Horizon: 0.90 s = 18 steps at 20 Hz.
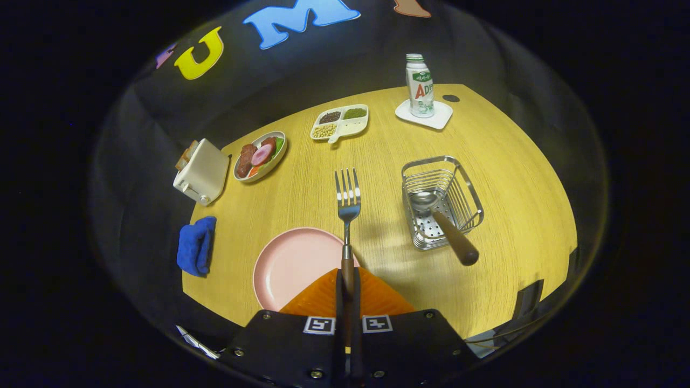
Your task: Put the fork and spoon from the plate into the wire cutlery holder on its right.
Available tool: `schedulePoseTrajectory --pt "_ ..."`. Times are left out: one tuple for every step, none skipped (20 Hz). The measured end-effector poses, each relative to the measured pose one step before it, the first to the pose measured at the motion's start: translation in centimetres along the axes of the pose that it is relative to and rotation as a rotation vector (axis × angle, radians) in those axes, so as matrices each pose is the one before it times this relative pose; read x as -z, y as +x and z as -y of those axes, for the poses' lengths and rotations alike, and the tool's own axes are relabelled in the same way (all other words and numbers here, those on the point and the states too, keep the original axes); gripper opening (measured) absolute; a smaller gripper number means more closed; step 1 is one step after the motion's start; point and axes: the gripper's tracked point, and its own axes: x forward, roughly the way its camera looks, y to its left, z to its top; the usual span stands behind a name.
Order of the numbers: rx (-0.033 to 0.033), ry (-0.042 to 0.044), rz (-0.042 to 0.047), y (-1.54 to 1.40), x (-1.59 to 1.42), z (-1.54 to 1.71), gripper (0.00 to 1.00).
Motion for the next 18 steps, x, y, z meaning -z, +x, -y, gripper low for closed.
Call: schedulePoseTrajectory --pt "0.00456 0.01120 0.00513 -0.184 -0.156 0.500 0.04" --pt "0.00478 0.01286 0.00575 -0.228 -0.172 0.493 0.04" --pt "0.00482 0.01167 0.00325 -0.143 -0.115 0.446 0.04" --pt "0.00489 0.01047 0.00461 -0.164 -0.127 0.432 0.04" --pt "0.00555 0.00977 0.00215 -0.118 -0.104 0.457 0.04" --pt "0.00454 0.01116 0.00343 -0.241 -0.136 0.472 0.04" --pt "0.00265 0.01306 0.00215 -0.086 -0.094 0.339 0.04" --pt "0.00238 0.01343 0.00138 -0.130 -0.133 0.351 0.04" --pt "0.00455 0.01111 -0.00079 -0.049 -0.086 0.401 0.04" --pt "0.01096 0.00705 -0.00408 -0.090 -0.028 0.548 0.04" --pt "0.01108 0.00413 -0.00555 -0.018 0.036 0.523 0.04" --pt "0.00680 0.00215 -0.00613 -0.157 0.030 0.438 0.04" --pt "0.00608 -0.00091 -0.00822 -0.060 -0.001 0.461 0.04" --pt "0.00582 -0.00393 -0.01255 -0.067 0.119 0.430 0.04" --pt "0.00353 -0.00657 -0.01794 0.036 0.276 0.294 0.04" --pt "0.00202 -0.00649 -0.01531 -0.045 0.220 0.266 0.04" --pt "0.00395 -0.00749 -0.01494 0.185 0.190 0.172 0.04" --pt "0.00320 -0.00726 -0.01418 0.039 0.164 0.193 0.04"
